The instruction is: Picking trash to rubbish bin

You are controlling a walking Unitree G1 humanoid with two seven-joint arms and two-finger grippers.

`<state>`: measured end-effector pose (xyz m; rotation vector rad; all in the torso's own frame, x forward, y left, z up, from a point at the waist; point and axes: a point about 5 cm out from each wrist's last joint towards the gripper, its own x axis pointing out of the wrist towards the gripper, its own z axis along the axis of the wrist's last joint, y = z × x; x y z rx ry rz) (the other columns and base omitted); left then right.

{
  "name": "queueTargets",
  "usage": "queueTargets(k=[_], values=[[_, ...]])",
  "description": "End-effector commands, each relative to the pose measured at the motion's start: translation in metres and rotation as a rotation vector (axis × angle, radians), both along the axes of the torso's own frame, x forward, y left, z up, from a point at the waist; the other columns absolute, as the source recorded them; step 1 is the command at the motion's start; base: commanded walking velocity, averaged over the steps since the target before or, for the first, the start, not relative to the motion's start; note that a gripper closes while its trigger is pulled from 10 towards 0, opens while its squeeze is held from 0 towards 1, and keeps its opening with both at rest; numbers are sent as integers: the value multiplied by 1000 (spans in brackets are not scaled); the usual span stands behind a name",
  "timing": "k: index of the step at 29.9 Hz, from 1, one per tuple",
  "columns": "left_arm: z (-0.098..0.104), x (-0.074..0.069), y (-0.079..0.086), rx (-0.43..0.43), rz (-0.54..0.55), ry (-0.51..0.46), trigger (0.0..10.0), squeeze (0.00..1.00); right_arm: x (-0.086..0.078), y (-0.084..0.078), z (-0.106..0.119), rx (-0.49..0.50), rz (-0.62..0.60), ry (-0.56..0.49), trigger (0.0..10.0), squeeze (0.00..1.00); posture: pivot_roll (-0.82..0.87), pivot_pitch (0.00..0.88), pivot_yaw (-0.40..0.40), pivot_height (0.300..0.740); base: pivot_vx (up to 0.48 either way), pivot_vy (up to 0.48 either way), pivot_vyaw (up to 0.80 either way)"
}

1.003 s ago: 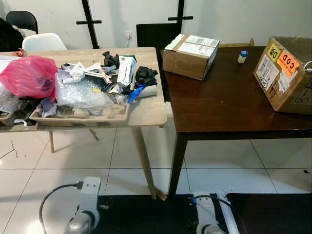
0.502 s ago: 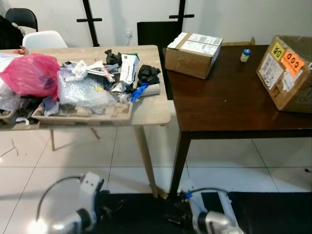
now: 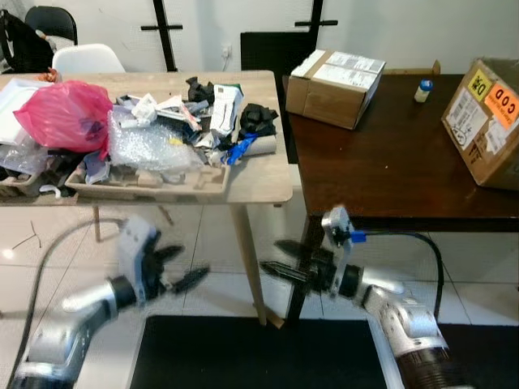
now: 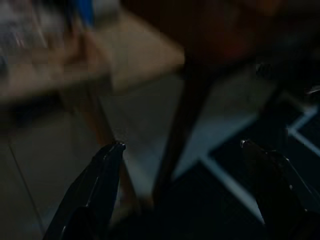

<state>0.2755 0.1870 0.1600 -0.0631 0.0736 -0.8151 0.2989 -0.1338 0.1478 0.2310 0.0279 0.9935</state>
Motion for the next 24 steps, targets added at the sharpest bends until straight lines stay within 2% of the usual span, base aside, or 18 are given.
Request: queueTargets(k=[1,3,4,6,8,10,12,16,17,24], values=[[2,3,2,-23,60,1,10000,0,9,-7,5,3,-132,-5,10000,0,14,99,39,740,0,0,0],[24,18,6,-36,182,-116,10000,0,27,-15,19,0,-337,-43,10000,0,11,98,41,740,0,0,0],[24,18,6,-36,182,-116,10000,0,27,-15,19,0,-337,-43,10000,0,11,98,41,740,0,0,0],[42,28,8,-50,289,-211,10000,0,36,-18,29,-3,-436,-79,10000,0,11,98,41,740,0,0,0],[50,29,4,-61,277,-243,10000,0,40,-19,31,0,-470,-85,10000,0,6,95,38,740,0,0,0],[58,28,-7,-61,233,-268,10000,0,46,-19,35,18,-524,-95,10000,0,11,92,34,740,0,0,0],[60,27,-12,-52,216,-268,10000,0,48,-16,39,32,-536,-100,10000,0,11,92,34,740,0,0,0],[58,27,-11,-32,218,-262,10000,0,49,-11,44,29,-528,-114,10000,0,11,86,31,740,0,0,0],[56,29,-9,-12,229,-278,10000,0,50,-4,42,-28,-512,-126,10000,0,10,82,27,740,382,0,0],[55,31,-9,-1,227,-278,10000,0,49,1,40,-53,-490,-129,10000,0,8,77,30,740,384,0,0]])
